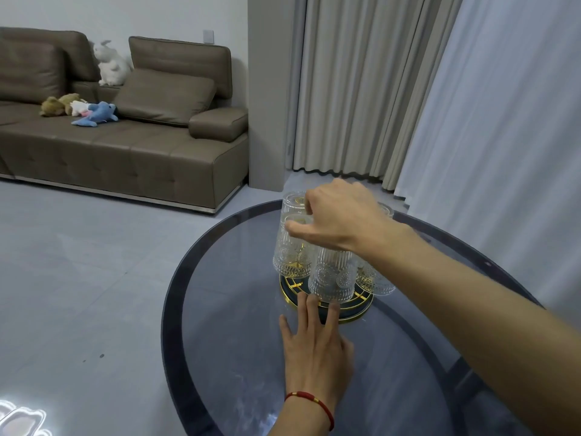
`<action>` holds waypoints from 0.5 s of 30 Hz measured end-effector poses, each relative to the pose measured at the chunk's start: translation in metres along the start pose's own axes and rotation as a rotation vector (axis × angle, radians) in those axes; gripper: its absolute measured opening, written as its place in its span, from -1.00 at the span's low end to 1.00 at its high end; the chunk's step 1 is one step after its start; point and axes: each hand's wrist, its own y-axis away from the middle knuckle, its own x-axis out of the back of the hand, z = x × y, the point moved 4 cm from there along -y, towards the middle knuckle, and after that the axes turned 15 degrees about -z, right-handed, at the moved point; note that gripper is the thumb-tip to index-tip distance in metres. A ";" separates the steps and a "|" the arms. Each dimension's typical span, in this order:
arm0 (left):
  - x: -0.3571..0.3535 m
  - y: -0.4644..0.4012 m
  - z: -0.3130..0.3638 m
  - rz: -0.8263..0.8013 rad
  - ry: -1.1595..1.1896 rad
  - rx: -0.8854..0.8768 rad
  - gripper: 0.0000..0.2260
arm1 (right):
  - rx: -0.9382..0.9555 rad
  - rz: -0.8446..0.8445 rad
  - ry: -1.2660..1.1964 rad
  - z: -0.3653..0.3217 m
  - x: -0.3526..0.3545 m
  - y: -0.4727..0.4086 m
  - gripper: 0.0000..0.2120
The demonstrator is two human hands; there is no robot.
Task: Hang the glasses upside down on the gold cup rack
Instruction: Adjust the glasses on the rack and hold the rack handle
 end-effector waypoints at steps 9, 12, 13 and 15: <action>0.002 -0.001 0.000 -0.039 0.000 0.002 -0.50 | -0.124 -0.140 -0.052 -0.012 -0.026 -0.005 -0.52; 0.002 -0.001 0.000 -0.061 -0.004 0.001 -0.50 | -0.148 -0.089 -0.124 -0.009 -0.027 -0.006 -0.50; 0.002 -0.001 0.000 -0.065 -0.006 0.002 -0.50 | -0.152 -0.091 -0.146 -0.009 -0.028 -0.006 -0.49; 0.002 -0.001 -0.001 -0.060 -0.003 0.004 -0.51 | -0.156 -0.108 -0.172 -0.008 -0.029 -0.006 -0.48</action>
